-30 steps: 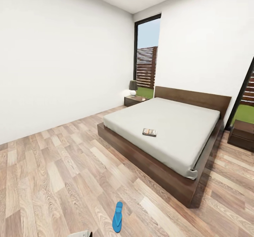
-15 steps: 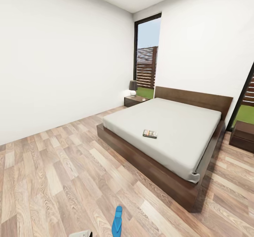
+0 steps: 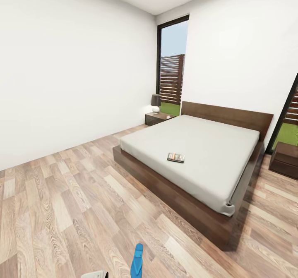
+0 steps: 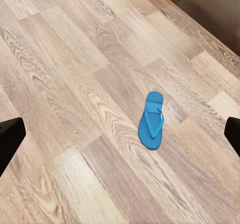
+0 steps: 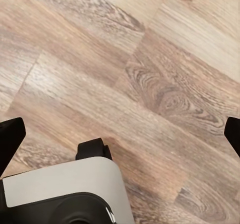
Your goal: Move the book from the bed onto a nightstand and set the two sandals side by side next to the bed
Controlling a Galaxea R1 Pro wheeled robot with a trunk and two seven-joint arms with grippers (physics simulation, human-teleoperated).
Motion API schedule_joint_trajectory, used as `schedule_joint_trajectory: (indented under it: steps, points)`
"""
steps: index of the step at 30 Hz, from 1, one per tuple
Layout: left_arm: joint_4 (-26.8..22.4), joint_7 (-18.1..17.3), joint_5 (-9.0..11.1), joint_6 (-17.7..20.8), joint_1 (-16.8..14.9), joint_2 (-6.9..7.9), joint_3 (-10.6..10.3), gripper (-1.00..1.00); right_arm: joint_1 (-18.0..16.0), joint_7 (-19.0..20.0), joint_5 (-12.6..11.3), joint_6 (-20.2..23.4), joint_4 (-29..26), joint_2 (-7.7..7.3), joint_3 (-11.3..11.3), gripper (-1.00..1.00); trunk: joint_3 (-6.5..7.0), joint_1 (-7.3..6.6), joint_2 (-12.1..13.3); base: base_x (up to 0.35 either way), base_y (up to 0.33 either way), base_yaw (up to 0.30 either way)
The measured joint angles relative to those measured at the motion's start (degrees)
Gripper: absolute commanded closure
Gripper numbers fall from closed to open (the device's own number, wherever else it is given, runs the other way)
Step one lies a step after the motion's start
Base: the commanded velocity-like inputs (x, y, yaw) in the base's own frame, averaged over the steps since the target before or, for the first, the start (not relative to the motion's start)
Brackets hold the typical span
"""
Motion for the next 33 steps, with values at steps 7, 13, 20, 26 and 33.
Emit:
schedule_joint_trajectory:
  steps: [7, 13, 20, 26, 33]
  points:
    - [0.00, 0.00, 0.00, 0.00, 0.00, 0.00, 0.00, -1.00, 0.00, 0.00, 0.00, 0.00, -0.03, 0.00, 0.01, -1.00, 0.00, 0.00, 0.00, 0.000, 0.000, -0.238]
    - [0.00, 0.00, 0.00, 0.00, 0.00, 0.00, 0.00, -1.00, 0.00, 0.00, 0.00, 0.00, -0.03, 0.00, 0.00, -1.00, 0.00, 0.00, 0.00, 0.000, 0.000, -0.276]
    - [0.00, 0.00, 0.00, 0.00, 0.00, 0.00, 0.00, -1.00, 0.00, 0.00, 0.00, 0.00, -0.02, 0.01, -0.06, -1.00, 0.00, 0.00, 0.00, 0.000, 0.000, -0.282]
    - [0.00, 0.00, 0.00, 0.00, 0.00, 0.00, 0.00, -1.00, 0.00, 0.00, 0.00, 0.00, 0.00, 0.11, -0.07, -1.00, 0.00, -0.01, 0.00, 0.021, 0.000, -0.199]
    - [0.00, 0.00, 0.00, 0.00, 0.00, 0.00, 0.00, -1.00, 0.00, 0.00, 0.00, 0.00, 0.03, 0.17, -0.08, -1.00, 0.00, -0.03, 0.00, 0.233, 0.000, -0.027]
